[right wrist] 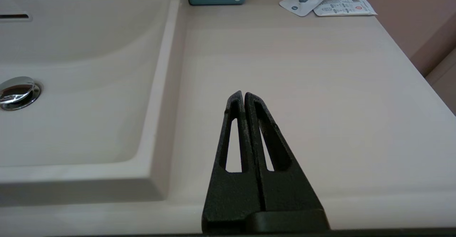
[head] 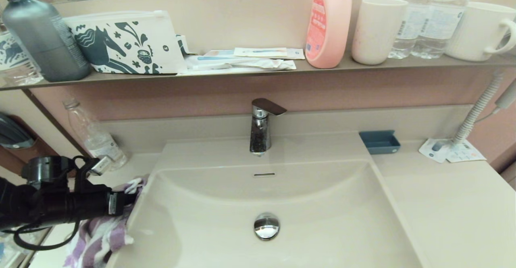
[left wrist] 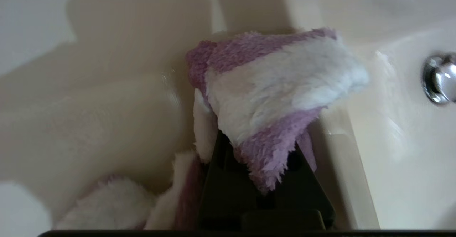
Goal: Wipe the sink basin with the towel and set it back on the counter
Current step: Wipe the sink
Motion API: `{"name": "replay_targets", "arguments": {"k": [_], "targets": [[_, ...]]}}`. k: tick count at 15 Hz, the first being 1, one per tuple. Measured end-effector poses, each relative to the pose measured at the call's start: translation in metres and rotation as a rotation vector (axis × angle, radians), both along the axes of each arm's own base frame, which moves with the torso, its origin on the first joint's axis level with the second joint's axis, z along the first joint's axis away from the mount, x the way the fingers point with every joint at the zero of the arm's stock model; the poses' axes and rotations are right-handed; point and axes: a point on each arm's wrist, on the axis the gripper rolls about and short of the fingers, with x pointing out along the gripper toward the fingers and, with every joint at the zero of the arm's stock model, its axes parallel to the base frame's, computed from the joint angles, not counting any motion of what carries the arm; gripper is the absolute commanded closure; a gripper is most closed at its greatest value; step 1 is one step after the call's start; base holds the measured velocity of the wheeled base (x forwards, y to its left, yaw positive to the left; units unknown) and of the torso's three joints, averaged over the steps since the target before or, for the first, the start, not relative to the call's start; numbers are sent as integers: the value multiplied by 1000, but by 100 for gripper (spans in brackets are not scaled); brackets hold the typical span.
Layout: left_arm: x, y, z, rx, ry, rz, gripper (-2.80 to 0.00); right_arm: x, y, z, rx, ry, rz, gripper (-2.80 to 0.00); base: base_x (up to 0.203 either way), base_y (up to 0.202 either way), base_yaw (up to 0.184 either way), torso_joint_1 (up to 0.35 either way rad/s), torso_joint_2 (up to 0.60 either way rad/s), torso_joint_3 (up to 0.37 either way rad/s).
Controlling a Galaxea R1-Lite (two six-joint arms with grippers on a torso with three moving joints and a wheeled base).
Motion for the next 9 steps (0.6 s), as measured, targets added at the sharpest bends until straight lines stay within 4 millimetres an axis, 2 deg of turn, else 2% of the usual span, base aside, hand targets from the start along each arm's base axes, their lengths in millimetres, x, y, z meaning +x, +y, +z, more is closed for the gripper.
{"name": "replay_targets", "arguments": {"k": [4, 9], "targets": [[19, -10, -5, -7, -13, -20, 0, 0, 0, 0, 0, 0, 0, 0, 0, 0, 0, 0, 0, 0], [51, -17, -5, -51, -93, 17, 0, 0, 0, 0, 0, 0, 0, 0, 0, 0, 0, 0, 0, 0]]}}
